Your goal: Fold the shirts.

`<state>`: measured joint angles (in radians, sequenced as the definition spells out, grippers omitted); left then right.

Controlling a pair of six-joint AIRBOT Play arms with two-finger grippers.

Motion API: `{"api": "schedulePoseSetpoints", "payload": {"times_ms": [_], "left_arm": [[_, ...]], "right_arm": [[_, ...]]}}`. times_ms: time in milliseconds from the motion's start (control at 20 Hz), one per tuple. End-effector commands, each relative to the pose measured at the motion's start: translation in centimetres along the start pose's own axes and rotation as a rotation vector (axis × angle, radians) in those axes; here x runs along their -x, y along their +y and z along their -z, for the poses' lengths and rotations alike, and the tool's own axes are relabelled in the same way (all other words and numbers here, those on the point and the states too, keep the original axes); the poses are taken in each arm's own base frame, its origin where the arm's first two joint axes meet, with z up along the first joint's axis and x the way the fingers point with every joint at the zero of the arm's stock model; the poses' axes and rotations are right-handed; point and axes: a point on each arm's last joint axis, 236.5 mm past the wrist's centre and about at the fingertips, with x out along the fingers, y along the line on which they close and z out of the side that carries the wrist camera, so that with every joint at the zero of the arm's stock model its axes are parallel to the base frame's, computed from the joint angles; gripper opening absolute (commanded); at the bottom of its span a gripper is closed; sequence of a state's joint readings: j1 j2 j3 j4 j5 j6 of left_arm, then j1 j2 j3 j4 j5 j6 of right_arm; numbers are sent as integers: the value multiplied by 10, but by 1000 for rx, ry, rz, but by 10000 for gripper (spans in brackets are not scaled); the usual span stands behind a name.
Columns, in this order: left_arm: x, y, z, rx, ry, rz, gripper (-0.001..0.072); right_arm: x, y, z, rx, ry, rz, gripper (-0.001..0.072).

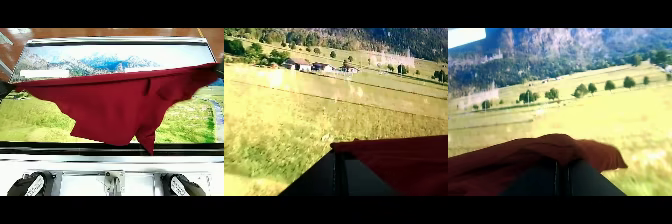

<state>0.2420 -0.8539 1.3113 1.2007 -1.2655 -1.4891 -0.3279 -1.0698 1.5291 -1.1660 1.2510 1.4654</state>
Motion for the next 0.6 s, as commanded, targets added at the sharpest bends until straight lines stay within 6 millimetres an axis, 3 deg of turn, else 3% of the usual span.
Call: {"api": "schedulePoseSetpoints", "payload": {"times_ms": [0, 150, 250, 400, 550], "left_arm": [[-75, 13, -29, 115, -58, 65, 40], [-129, 26, -32, 200, -40, 84, 40], [-168, 30, -13, 220, 39, 83, 40], [-221, 21, 29, 224, 187, 100, 41], [-260, 8, 79, 241, 352, 114, 40]], "right_arm": [[-111, 10, -15, -2, -44, -38, 67], [-181, 34, -24, -38, -126, -71, 67], [-217, 43, -15, -75, -124, -80, 68], [-264, 52, 36, -79, 22, -86, 68], [-290, 53, 90, -81, 194, -81, 69]]}}
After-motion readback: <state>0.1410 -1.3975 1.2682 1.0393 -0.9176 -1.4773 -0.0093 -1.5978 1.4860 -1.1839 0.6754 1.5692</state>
